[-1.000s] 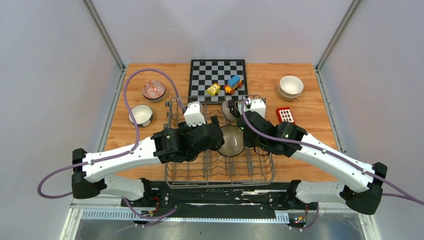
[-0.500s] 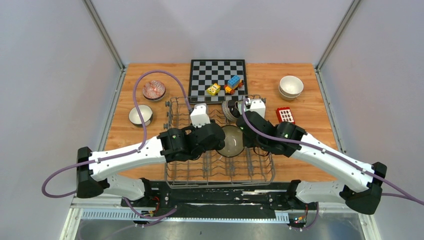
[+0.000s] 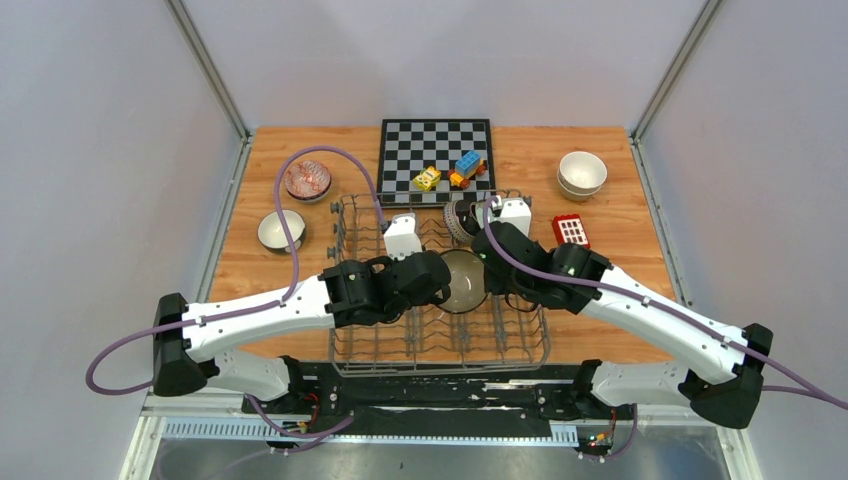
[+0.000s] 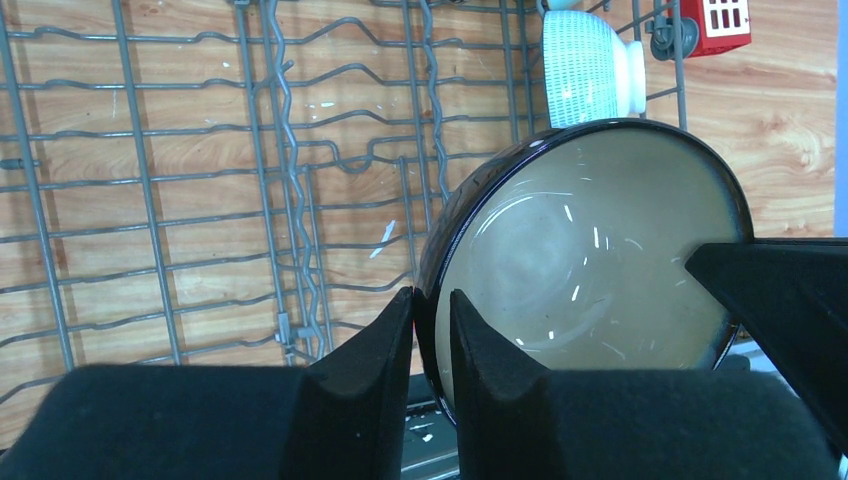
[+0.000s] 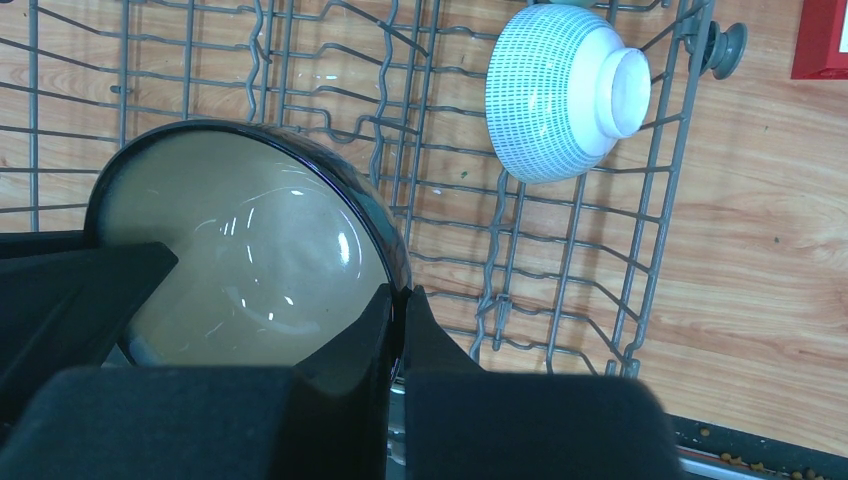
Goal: Unload the bowls from the dish rack
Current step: Place the bowl at the center of the board.
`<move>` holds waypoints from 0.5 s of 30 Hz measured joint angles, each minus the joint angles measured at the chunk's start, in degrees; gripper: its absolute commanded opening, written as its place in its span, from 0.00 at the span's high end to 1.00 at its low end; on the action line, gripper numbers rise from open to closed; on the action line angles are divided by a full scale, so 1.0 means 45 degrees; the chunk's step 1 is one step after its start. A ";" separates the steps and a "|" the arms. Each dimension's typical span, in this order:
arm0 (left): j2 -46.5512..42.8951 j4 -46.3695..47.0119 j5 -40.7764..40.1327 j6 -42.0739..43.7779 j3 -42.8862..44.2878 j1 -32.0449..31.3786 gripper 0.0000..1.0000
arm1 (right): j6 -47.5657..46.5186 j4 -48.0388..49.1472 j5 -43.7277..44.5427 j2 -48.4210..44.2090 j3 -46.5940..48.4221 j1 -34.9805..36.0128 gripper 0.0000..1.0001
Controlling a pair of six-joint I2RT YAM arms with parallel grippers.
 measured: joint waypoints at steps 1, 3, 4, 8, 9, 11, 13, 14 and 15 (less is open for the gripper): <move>0.0000 0.0000 -0.0005 0.0000 0.0000 0.0000 0.76 | 0.0000 0.0000 0.0005 0.0000 0.0000 0.0000 1.00; 0.0000 0.0000 0.0005 0.0005 -0.0005 0.0000 0.66 | 0.0000 0.0005 0.0005 0.0000 -0.0005 0.0000 1.00; -0.0005 0.0019 0.0005 0.0029 -0.0005 0.0000 0.61 | 0.0010 0.0015 0.0000 0.0000 -0.0015 0.0000 1.00; -0.0019 0.0063 -0.0005 0.0141 0.0000 0.0000 0.54 | 0.0083 0.0039 0.0000 0.0000 -0.0029 0.0000 1.00; -0.0024 0.0044 -0.0019 0.0136 0.0000 0.0000 0.54 | 0.0102 0.0068 0.0000 0.0000 -0.0049 0.0000 1.00; -0.0029 0.0019 -0.0029 0.0141 0.0000 0.0000 0.58 | 0.0136 0.0102 0.0000 0.0000 -0.0092 0.0000 1.00; -0.0034 -0.0034 -0.0034 0.0141 0.0000 0.0000 0.64 | 0.0155 0.0102 0.0000 0.0000 -0.0102 0.0000 1.00; -0.0034 -0.0049 -0.0039 0.0136 0.0000 0.0000 0.68 | 0.0170 0.0107 0.0000 0.0000 -0.0097 0.0000 1.00; -0.0039 -0.0058 -0.0039 0.0131 0.0000 0.0000 0.73 | 0.0175 0.0112 0.0000 0.0000 -0.0102 0.0000 1.00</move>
